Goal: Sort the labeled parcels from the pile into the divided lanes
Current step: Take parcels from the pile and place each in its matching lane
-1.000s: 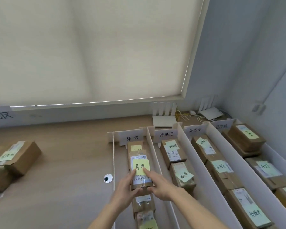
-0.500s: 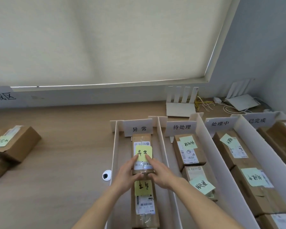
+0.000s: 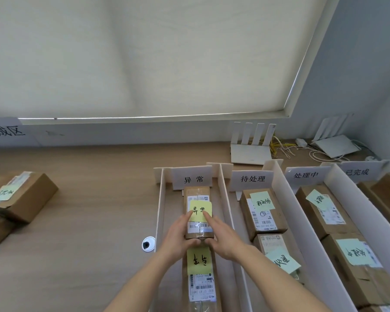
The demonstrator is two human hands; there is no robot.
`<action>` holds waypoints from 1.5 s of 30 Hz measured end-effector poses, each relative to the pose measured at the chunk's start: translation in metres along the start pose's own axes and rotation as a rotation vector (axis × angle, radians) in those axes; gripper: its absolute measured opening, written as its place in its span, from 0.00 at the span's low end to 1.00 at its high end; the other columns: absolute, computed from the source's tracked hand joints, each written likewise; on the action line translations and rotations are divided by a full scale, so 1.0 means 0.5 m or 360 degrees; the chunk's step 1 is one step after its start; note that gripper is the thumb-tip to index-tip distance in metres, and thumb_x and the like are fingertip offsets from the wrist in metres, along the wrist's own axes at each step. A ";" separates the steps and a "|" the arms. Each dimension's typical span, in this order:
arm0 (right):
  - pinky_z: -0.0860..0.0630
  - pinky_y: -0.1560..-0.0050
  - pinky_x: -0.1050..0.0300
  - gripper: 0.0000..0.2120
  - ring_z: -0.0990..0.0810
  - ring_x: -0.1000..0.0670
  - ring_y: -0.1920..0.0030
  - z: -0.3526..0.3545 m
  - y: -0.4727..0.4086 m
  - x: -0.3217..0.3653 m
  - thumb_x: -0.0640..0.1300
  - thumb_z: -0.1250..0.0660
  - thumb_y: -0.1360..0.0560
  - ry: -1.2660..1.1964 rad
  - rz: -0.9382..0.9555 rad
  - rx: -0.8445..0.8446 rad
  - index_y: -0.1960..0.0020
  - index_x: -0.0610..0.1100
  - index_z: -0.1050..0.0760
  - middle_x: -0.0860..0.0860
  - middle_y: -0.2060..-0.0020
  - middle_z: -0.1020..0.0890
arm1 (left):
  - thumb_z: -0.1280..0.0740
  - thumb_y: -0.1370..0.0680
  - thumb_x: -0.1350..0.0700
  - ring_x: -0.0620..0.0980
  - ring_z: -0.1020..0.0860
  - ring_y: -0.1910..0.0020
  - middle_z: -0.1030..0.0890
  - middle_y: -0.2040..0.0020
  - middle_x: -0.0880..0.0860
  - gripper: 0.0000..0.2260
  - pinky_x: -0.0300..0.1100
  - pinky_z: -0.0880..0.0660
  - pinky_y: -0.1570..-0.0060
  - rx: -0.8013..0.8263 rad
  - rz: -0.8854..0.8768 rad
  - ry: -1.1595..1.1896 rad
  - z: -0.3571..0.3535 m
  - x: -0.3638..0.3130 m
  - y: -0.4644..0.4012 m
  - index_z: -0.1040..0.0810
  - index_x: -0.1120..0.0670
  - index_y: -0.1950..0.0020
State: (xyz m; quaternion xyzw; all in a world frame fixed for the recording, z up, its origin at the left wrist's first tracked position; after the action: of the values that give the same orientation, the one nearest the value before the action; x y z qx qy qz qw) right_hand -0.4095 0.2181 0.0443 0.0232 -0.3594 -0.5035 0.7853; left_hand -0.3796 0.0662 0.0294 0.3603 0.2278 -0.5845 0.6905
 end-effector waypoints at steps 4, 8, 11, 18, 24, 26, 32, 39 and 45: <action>0.34 0.25 0.45 0.39 0.38 0.43 0.21 0.034 0.045 0.049 0.50 0.36 0.17 0.0170 -0.0029 -0.0062 0.18 0.59 0.59 0.51 0.17 0.56 | 0.25 0.26 0.49 0.46 0.39 0.23 0.38 0.22 0.44 0.39 0.42 0.38 0.28 -0.0109 -0.0065 -0.0149 0.063 -0.022 0.041 0.44 0.44 0.20; 0.28 0.31 0.44 0.38 0.35 0.44 0.23 0.066 0.099 0.150 0.52 0.37 0.17 0.0381 -0.0002 -0.0128 0.18 0.59 0.58 0.52 0.17 0.55 | 0.28 0.25 0.45 0.46 0.43 0.22 0.42 0.20 0.46 0.38 0.45 0.38 0.27 -0.0230 -0.0065 -0.0294 0.168 -0.030 0.116 0.45 0.43 0.20; 0.29 0.31 0.44 0.38 0.37 0.44 0.22 0.072 0.144 0.282 0.54 0.37 0.18 0.0519 0.0073 -0.0175 0.17 0.58 0.57 0.52 0.17 0.54 | 0.30 0.23 0.42 0.45 0.41 0.23 0.42 0.20 0.45 0.35 0.43 0.34 0.31 -0.0404 -0.0044 -0.0370 0.285 -0.025 0.204 0.43 0.42 0.20; 0.32 0.29 0.47 0.35 0.40 0.47 0.21 -0.019 0.278 0.713 0.57 0.39 0.18 0.0709 0.0411 -0.0307 0.17 0.58 0.55 0.55 0.17 0.50 | 0.32 0.24 0.39 0.48 0.36 0.24 0.38 0.21 0.46 0.33 0.47 0.31 0.32 -0.0768 0.0073 -0.0524 0.640 0.063 0.558 0.41 0.41 0.21; 0.32 0.27 0.50 0.33 0.40 0.48 0.20 -0.164 0.414 1.086 0.61 0.41 0.18 0.0834 0.0712 -0.0340 0.18 0.59 0.51 0.54 0.18 0.46 | 0.37 0.22 0.36 0.48 0.34 0.26 0.37 0.22 0.44 0.31 0.47 0.29 0.35 -0.1040 0.0275 -0.0710 0.896 0.171 0.941 0.41 0.41 0.21; 0.31 0.29 0.49 0.33 0.38 0.47 0.21 -0.210 0.460 1.193 0.62 0.41 0.18 0.0883 0.0805 -0.0352 0.18 0.58 0.51 0.54 0.18 0.44 | 0.38 0.23 0.33 0.49 0.36 0.24 0.39 0.21 0.46 0.33 0.48 0.31 0.32 -0.1075 0.0384 -0.0719 0.956 0.223 1.051 0.43 0.40 0.21; 0.26 0.35 0.49 0.35 0.31 0.45 0.26 -0.313 0.546 1.424 0.65 0.40 0.21 0.0962 0.1016 -0.0378 0.19 0.60 0.50 0.54 0.21 0.38 | 0.40 0.24 0.30 0.50 0.40 0.22 0.45 0.19 0.48 0.37 0.47 0.35 0.29 -0.1169 0.0594 -0.0769 1.089 0.341 1.305 0.48 0.40 0.20; 0.25 0.39 0.48 0.36 0.28 0.43 0.29 -0.375 0.547 1.559 0.65 0.41 0.20 0.1026 0.1090 -0.0363 0.18 0.57 0.50 0.53 0.23 0.35 | 0.41 0.24 0.30 0.50 0.41 0.22 0.47 0.19 0.48 0.37 0.47 0.37 0.29 -0.1229 0.0720 -0.0726 1.177 0.411 1.424 0.50 0.41 0.19; 0.26 0.36 0.47 0.37 0.31 0.43 0.26 -0.417 0.466 1.619 0.65 0.40 0.21 0.1072 0.1031 -0.0314 0.18 0.58 0.51 0.51 0.20 0.40 | 0.41 0.23 0.31 0.49 0.41 0.22 0.46 0.19 0.47 0.37 0.47 0.37 0.29 -0.1209 0.0759 -0.0670 1.246 0.480 1.409 0.49 0.41 0.19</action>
State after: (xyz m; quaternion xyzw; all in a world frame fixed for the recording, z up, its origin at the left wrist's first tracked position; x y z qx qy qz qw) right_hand 0.0835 -0.3888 0.4209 -0.0028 -0.0240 -0.2290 0.9731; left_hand 0.2895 -0.5235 0.4124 -0.0007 0.1916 -0.3459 0.9185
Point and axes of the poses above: each hand's wrist, its own y-axis away from the middle knuckle, its own z-axis out of the back of the hand, x = y × z, the point moved 7 cm from there along -y, towards the middle knuckle
